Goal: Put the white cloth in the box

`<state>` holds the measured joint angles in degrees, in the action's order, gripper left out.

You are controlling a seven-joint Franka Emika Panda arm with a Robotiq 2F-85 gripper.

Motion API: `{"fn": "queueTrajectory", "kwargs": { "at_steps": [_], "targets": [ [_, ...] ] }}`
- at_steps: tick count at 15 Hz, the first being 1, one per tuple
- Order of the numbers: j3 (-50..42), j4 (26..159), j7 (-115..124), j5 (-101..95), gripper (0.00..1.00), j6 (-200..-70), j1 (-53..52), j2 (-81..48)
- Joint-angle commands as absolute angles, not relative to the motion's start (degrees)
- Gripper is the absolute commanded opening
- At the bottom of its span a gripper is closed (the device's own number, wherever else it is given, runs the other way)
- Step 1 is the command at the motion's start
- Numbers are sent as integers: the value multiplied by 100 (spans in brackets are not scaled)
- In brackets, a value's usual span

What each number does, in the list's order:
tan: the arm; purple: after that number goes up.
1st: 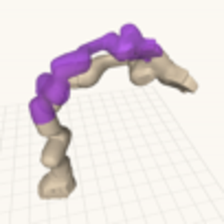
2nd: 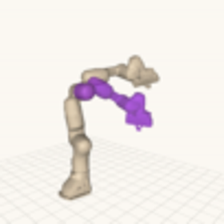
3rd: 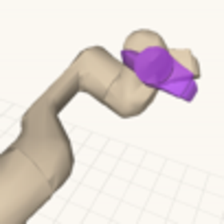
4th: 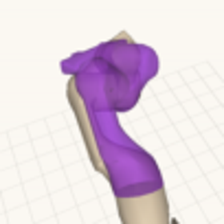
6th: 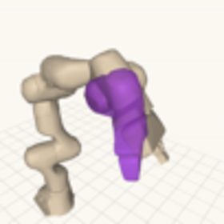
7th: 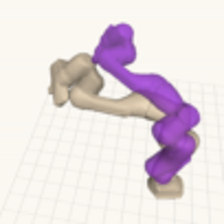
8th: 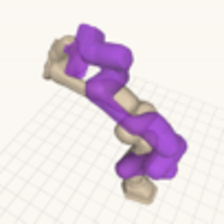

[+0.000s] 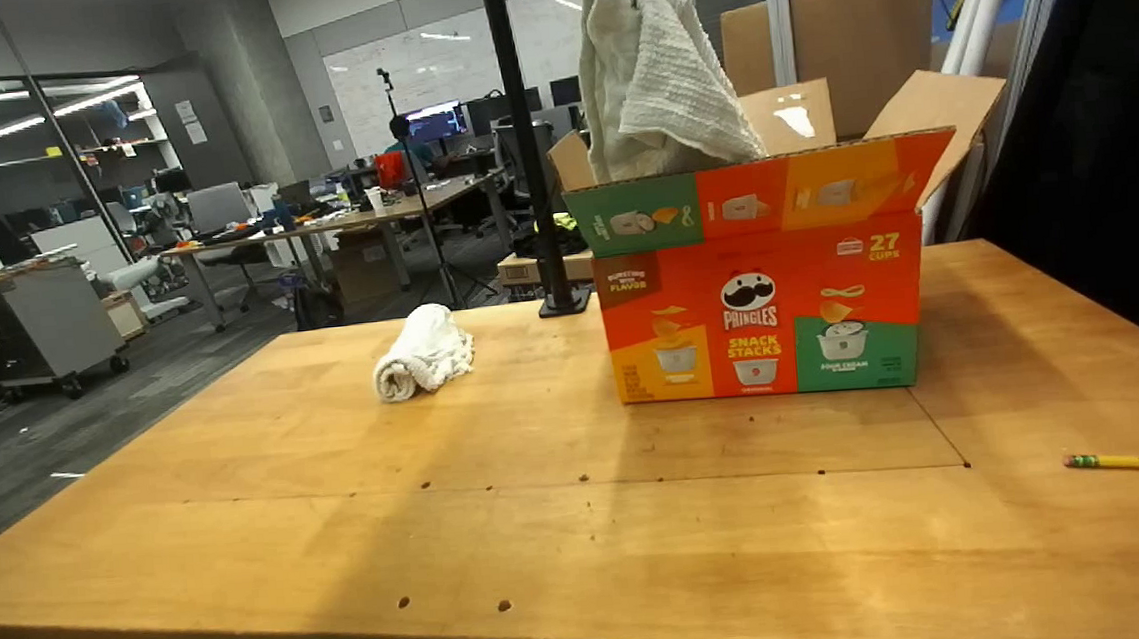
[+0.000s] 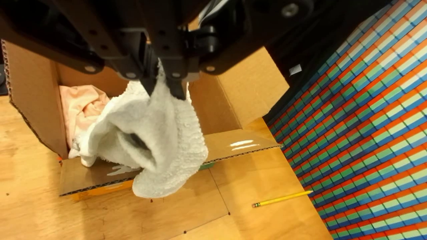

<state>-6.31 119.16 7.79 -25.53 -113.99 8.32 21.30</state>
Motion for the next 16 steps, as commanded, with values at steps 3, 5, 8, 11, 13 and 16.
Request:
{"fn": "queueTrajectory", "kwargs": {
  "at_steps": [3,5,8,11,13,16],
  "targets": [
    [-466,11817,740,-2590,31,-11281,855,2022],
    [-279,11497,671,-2669,47,-11398,727,1906],
    [-36,11234,565,-2754,71,-11660,584,1841],
    [108,11061,445,-2738,95,-11783,491,1733],
    [111,11014,371,-2662,100,-11814,449,1713],
    [138,11197,534,-2642,100,-11670,462,1781]
  ]
}}
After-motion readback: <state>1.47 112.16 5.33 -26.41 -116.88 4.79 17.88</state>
